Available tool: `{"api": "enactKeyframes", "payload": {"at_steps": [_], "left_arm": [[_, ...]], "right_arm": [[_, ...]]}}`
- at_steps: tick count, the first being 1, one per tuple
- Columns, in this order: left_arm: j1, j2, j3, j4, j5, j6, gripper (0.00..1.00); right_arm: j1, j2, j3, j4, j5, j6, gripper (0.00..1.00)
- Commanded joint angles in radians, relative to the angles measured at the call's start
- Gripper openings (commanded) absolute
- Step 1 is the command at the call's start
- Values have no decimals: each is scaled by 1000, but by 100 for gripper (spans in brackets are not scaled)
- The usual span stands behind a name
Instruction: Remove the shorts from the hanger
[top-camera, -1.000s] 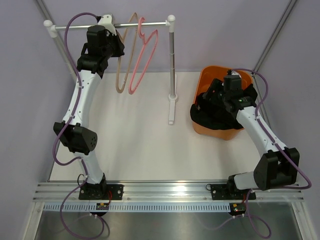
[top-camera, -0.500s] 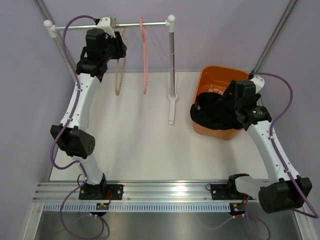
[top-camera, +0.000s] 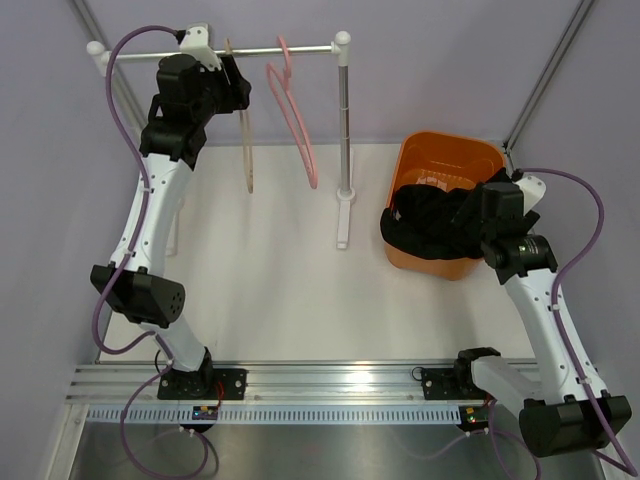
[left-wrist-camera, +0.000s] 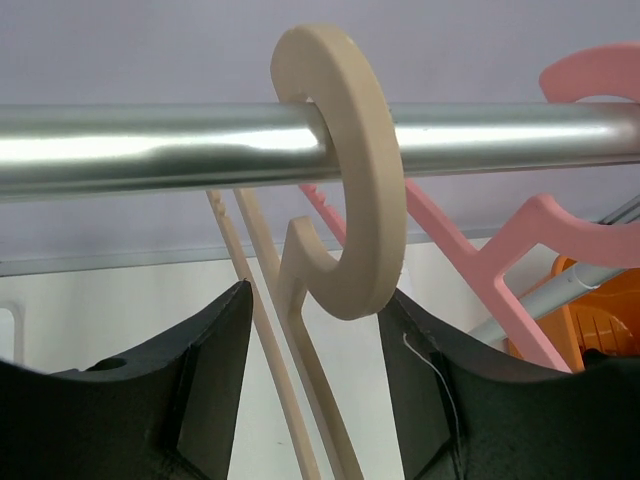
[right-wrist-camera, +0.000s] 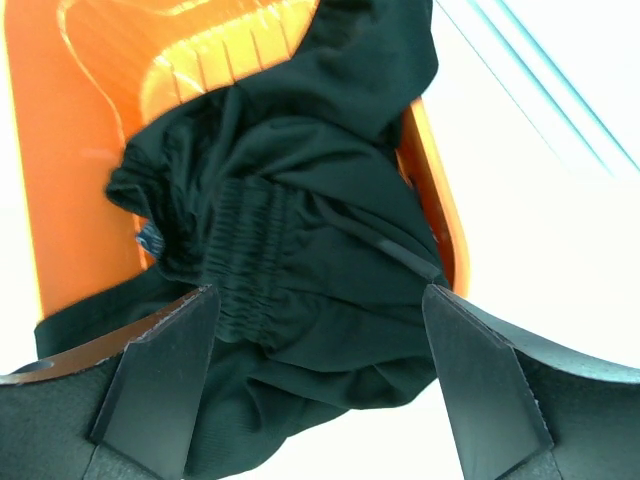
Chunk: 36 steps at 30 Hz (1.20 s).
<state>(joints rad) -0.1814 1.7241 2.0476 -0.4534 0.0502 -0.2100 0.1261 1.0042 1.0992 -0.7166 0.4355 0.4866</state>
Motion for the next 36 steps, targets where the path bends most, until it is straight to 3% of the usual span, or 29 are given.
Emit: {"api": "enactKeyframes", "payload": {"at_steps": [1, 12, 15, 16, 19, 20, 24, 29, 36], "left_arm": [[5, -49, -18, 33, 1, -6, 57], [5, -95, -102, 35, -30, -11, 59], [5, -119, -139, 33, -41, -14, 59], [5, -130, -150, 32, -46, -14, 59], [5, -164, -187, 21, -84, -14, 60], [5, -173, -197, 15, -88, -14, 60], [5, -250, -257, 16, -108, -19, 60], [5, -307, -305, 9, -130, -22, 61], [5, -365, -369, 22, -125, -28, 62]], "right_arm": [[-5, -12, -47, -26, 28, 17, 92], [-11, 89, -105, 77, -24, 26, 89], [-11, 169, -69, 112, -56, 29, 77], [-13, 191, -56, 120, -60, 30, 66], [-16, 279, -3, 147, -75, 26, 51], [-19, 302, 16, 144, -80, 23, 37], [-25, 385, 118, 158, -133, 17, 0], [-25, 407, 263, 155, -194, -17, 0], [-25, 465, 530, 161, -395, -39, 0]]}}
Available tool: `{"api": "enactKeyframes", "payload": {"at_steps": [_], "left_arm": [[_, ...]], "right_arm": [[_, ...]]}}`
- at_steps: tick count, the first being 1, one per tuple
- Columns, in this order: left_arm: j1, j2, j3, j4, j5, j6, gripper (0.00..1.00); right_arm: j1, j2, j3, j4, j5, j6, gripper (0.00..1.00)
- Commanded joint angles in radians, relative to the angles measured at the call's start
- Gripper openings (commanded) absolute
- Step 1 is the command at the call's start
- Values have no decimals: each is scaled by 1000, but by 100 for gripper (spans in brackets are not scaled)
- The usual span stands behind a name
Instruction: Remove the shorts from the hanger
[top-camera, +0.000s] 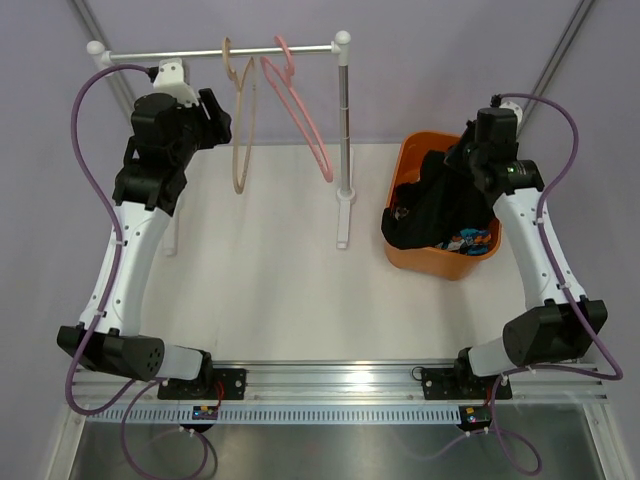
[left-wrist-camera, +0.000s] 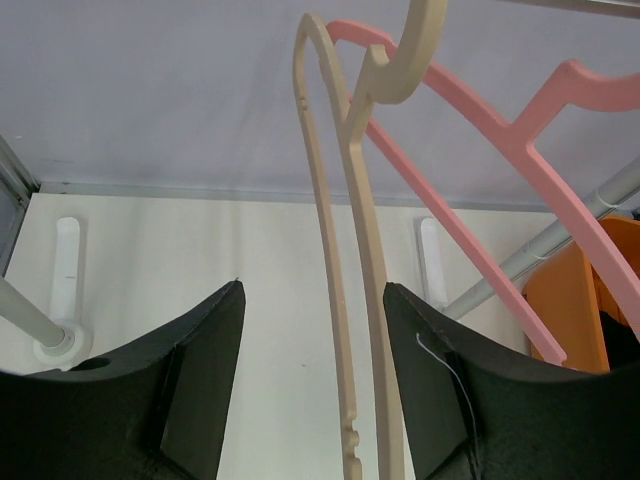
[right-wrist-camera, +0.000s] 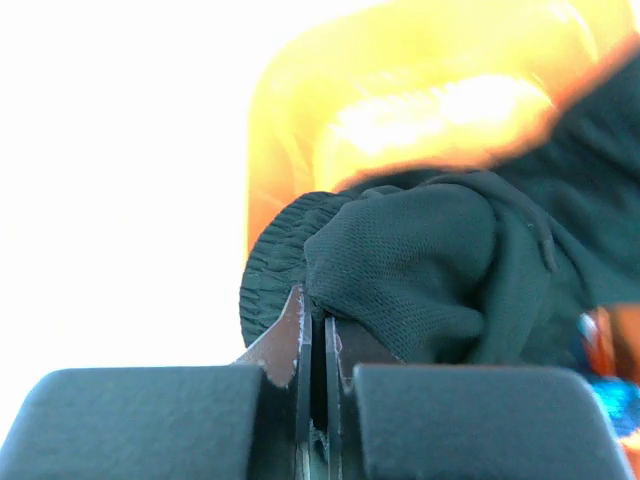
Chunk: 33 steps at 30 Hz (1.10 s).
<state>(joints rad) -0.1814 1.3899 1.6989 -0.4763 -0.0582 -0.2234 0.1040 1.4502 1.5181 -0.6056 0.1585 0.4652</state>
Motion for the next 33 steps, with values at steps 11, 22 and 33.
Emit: {"api": "enactKeyframes", "payload": {"at_steps": [11, 22, 33], "left_arm": [[5, -61, -51, 47, 9, -14, 62], [5, -80, -81, 44, 15, -17, 65], [5, -156, -152, 31, 15, -31, 74]], "right_arm": [[-65, 277, 569, -187, 45, 30, 0], [-96, 239, 267, -102, -25, 69, 8], [-96, 170, 41, -52, -79, 9, 50]]}}
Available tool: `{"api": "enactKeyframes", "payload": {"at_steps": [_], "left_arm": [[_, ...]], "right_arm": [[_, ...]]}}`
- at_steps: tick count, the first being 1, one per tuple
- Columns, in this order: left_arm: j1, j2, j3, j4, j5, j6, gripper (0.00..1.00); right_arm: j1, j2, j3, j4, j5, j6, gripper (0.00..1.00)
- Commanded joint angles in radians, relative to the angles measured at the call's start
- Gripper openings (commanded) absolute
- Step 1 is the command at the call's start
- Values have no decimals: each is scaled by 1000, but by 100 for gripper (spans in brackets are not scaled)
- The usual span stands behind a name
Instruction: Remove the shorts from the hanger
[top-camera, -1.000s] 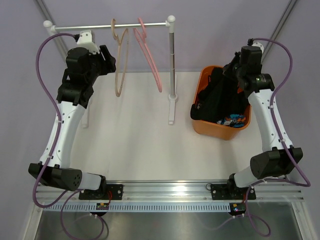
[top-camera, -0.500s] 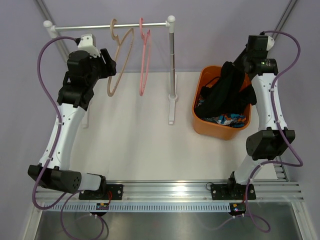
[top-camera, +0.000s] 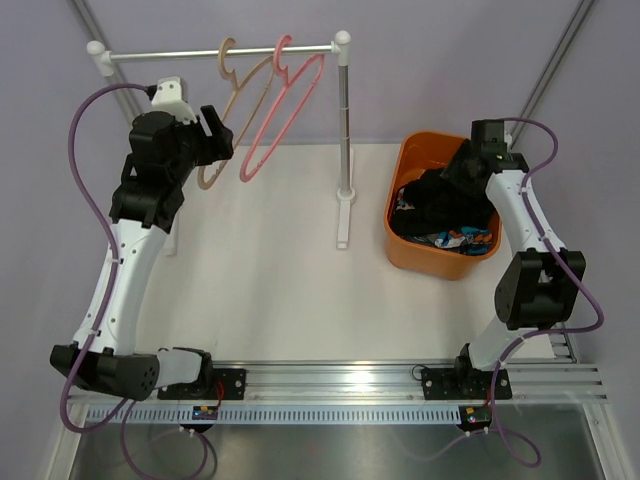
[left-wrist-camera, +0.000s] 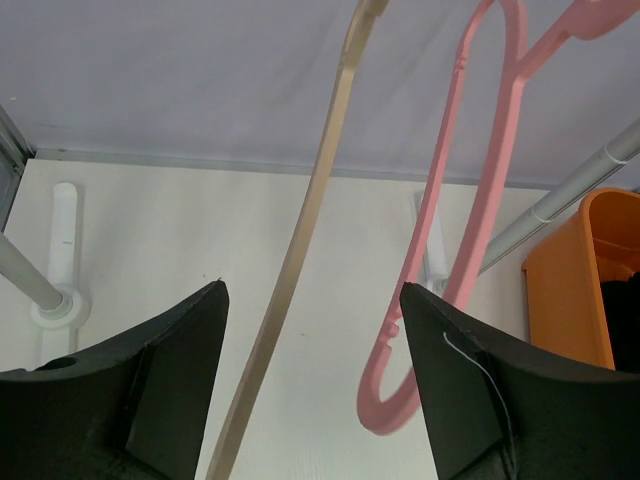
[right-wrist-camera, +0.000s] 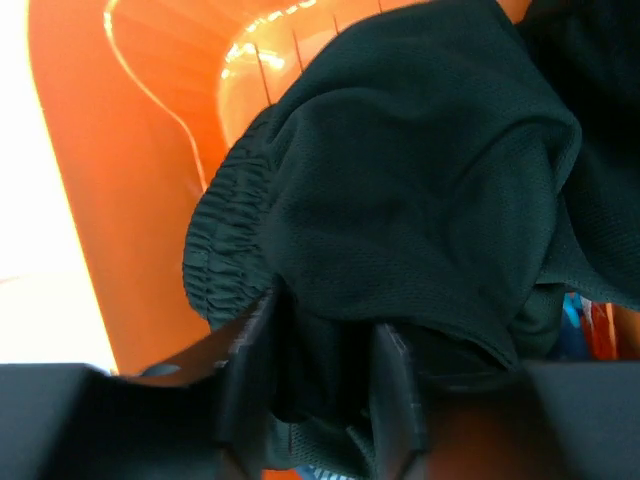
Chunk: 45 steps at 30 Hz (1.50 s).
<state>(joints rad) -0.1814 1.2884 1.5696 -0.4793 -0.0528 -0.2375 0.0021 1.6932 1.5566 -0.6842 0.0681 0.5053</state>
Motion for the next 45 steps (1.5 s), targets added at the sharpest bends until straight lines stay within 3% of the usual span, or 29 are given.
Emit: {"api": "enactKeyframes", "payload": {"at_steps": [1, 6, 13, 15, 18, 20, 24, 29, 31, 32, 33, 36, 40, 45], "left_arm": [[5, -66, -31, 33, 8, -19, 76], [5, -135, -88, 30, -1, -25, 78], [5, -184, -121, 18, 28, -22, 79], [5, -193, -123, 4, 47, -19, 79], [5, -213, -126, -12, 47, -2, 79], [3, -224, -122, -22, 45, 7, 79], [3, -230, -106, -41, 47, 7, 79], [3, -254, -115, -68, 47, 12, 80], [3, -282, -138, -68, 47, 12, 84], [3, -288, -143, -73, 45, 10, 86], [2, -302, -149, -74, 44, 10, 92], [3, -319, -163, -91, 30, 12, 99], [3, -353, -175, -116, 19, 4, 99], [3, -425, -236, -99, 37, -11, 99]], "right_arm": [[6, -95, -22, 28, 77, -28, 59], [6, -93, -24, -14, 265, -16, 65], [6, 156, 115, -125, 360, 48, 64], [6, 238, 213, -173, 349, 61, 62], [6, 397, 310, -244, 207, 39, 58], [27, 456, 312, -226, 89, 0, 56], [124, 487, 278, -198, 84, -31, 59], [131, 402, 145, -91, 87, -4, 60], [133, 326, 96, -66, 123, -2, 66], [131, 292, 83, -60, 137, -4, 86], [133, 261, 67, -52, 151, -7, 99], [133, 108, 74, -67, 200, -20, 100], [133, -45, 88, -77, 210, -43, 100], [133, -290, 5, 18, 95, -94, 100]]}}
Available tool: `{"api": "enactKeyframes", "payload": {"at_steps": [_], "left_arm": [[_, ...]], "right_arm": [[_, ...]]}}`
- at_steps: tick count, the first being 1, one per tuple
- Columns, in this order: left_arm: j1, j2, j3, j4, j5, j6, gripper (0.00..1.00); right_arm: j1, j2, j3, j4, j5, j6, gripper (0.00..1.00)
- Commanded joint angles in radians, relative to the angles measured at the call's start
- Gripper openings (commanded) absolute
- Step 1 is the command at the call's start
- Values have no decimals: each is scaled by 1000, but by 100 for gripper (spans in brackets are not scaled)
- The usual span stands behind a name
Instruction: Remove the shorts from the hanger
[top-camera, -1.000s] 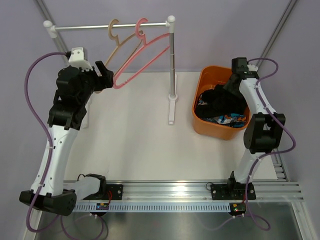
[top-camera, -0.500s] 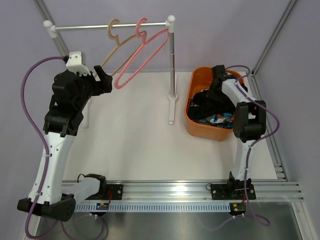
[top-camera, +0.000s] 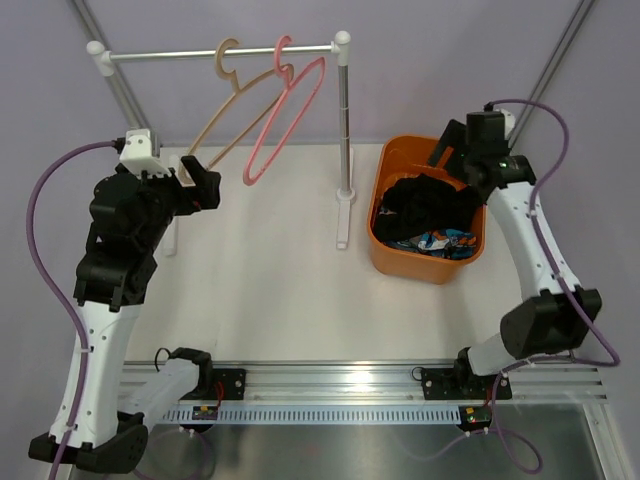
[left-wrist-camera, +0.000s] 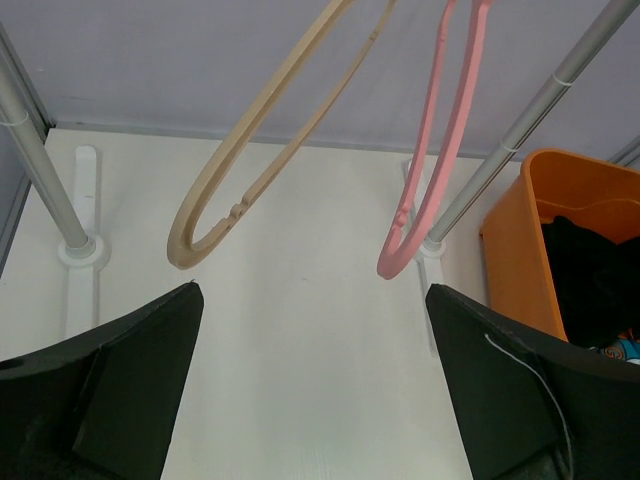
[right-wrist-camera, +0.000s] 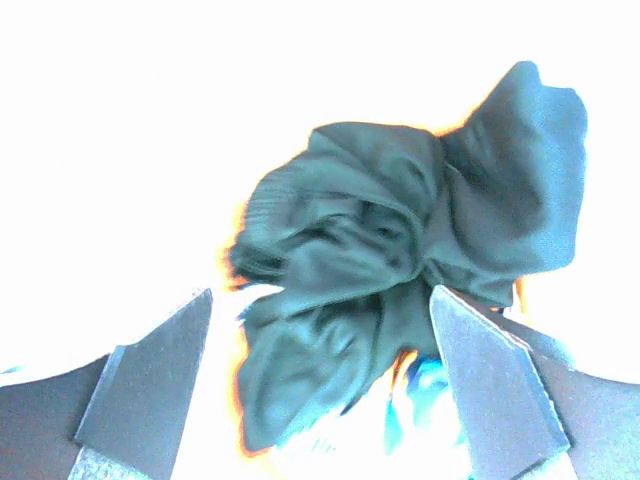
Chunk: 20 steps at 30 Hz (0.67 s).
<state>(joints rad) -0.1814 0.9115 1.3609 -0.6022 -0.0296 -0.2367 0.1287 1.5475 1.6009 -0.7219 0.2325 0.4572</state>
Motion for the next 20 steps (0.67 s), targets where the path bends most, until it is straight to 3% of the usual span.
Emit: {"api": "enactKeyframes", "payload": {"at_steps": [1, 6, 14, 20], "left_arm": [[3, -59, -34, 25, 16, -16, 99], [3, -94, -58, 5, 48, -19, 99], [3, -218, -169, 42, 155, -26, 99], [3, -250, -207, 48, 177, -35, 99]], "right_arm": [[6, -168, -48, 70, -105, -72, 99], [6, -213, -16, -20, -156, -98, 99], [5, -565, -294, 98, -174, -78, 100], [6, -688, -329, 55, -153, -100, 99]]}}
